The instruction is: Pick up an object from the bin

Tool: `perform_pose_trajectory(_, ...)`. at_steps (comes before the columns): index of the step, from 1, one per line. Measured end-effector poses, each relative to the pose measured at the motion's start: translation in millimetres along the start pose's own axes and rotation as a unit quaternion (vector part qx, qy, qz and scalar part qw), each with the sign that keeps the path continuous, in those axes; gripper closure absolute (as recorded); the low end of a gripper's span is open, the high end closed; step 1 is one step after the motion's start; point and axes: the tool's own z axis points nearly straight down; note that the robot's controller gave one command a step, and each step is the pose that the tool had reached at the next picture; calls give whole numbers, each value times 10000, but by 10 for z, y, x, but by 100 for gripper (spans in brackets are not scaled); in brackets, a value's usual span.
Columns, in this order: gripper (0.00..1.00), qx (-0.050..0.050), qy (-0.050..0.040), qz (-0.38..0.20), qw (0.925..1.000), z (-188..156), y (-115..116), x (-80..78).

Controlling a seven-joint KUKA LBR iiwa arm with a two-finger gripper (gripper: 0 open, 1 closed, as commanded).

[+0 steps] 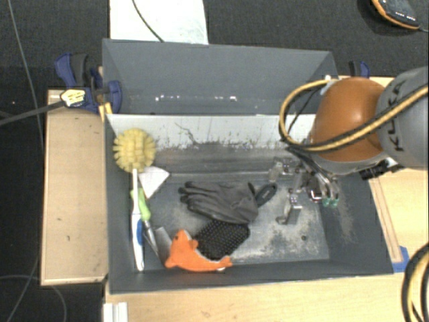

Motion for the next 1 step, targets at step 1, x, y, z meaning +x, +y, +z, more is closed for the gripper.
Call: perform_pose_trajectory(1,0,0,0,0,10000,0,0,0)
